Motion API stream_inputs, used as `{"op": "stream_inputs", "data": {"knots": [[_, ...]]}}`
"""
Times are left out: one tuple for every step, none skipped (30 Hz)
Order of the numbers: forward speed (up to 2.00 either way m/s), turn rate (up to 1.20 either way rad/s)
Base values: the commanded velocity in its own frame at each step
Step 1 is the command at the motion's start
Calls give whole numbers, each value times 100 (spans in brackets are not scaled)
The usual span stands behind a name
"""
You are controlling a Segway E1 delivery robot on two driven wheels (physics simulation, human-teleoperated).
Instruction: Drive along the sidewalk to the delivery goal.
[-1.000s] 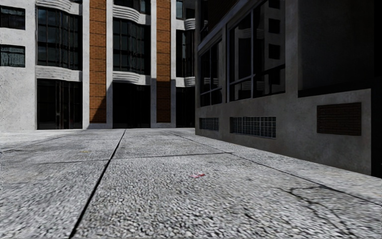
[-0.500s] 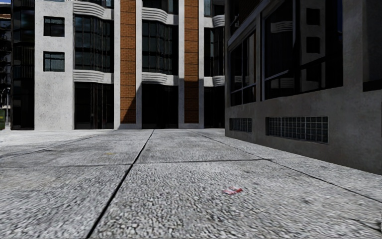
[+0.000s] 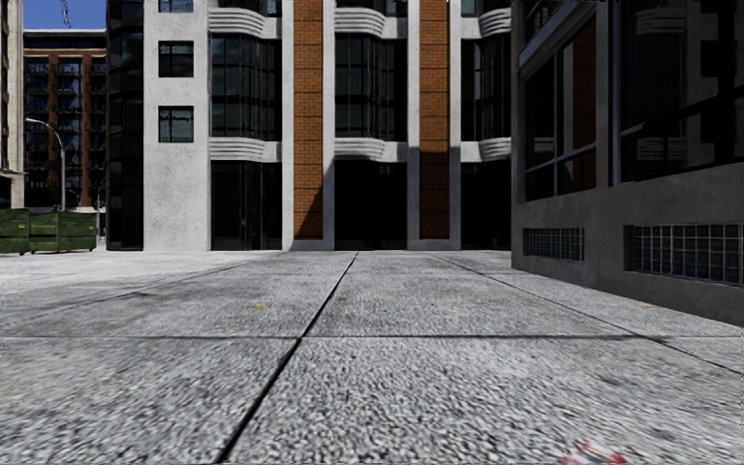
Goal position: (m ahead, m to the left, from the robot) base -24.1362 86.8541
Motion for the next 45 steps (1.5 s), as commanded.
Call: {"op": "stream_inputs", "data": {"knots": [[151,44],[142,44],[139,44],[139,44],[138,44],[137,45],[137,45],[137,45],[137,45],[137,45],[137,45],[137,45],[137,45],[137,45],[137,45],[137,45],[137,45],[137,45],[137,45],[137,45],[137,45],[140,45],[143,45],[143,45],[146,45],[147,45],[148,45],[148,45],[148,45],[148,45],[148,45],[148,45],[148,45],[148,45],[148,46],[148,46],[148,46],[148,47],[148,49],[148,50],[148,50],[148,51],[148,51],[148,51],[148,51]]}}
